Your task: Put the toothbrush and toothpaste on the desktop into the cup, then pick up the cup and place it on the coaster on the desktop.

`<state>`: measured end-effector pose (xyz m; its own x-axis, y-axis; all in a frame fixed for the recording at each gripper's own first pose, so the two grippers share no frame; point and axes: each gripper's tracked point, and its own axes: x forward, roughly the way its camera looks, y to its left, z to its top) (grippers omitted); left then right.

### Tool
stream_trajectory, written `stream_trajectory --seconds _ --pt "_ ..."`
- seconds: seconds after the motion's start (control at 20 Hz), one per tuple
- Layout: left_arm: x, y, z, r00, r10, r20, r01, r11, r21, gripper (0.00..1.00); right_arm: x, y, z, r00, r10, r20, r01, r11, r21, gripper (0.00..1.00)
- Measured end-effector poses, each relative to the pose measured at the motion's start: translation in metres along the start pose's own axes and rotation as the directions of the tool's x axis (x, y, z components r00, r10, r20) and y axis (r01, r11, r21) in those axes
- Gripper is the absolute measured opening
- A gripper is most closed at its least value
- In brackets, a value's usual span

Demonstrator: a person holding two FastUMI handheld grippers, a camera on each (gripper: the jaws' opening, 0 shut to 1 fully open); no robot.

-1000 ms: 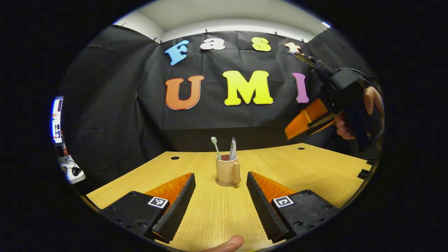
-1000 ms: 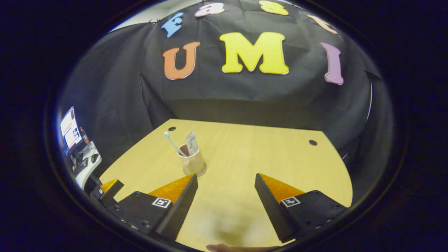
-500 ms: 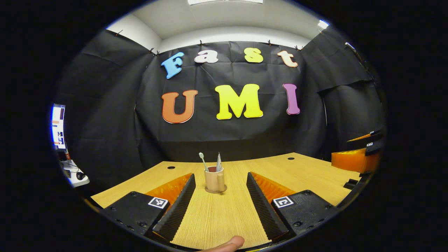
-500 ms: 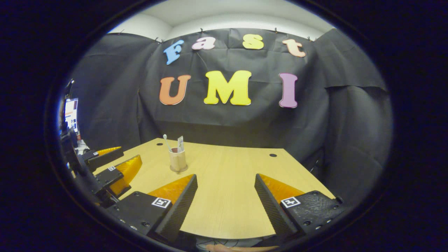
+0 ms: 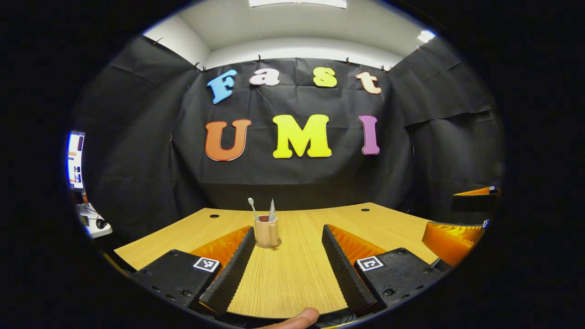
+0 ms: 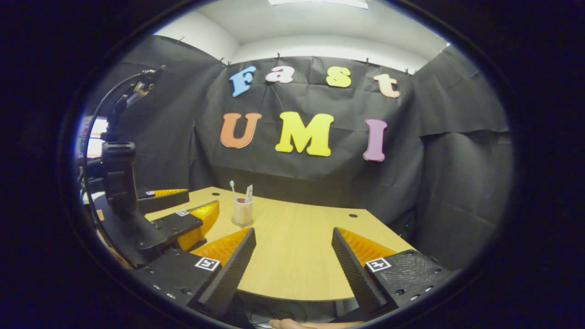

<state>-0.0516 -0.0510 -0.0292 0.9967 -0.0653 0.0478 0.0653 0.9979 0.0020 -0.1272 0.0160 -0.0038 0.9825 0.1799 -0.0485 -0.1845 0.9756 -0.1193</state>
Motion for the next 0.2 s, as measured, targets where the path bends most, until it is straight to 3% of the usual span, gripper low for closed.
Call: stream_trajectory --seconds 0.2 --pt "-0.0082 0.0006 -0.0049 1.000 -0.015 -0.015 0.014 1.000 -0.022 0.93 -0.0012 -0.0035 0.0074 0.998 -0.047 0.038 0.046 0.998 0.038 0.96"
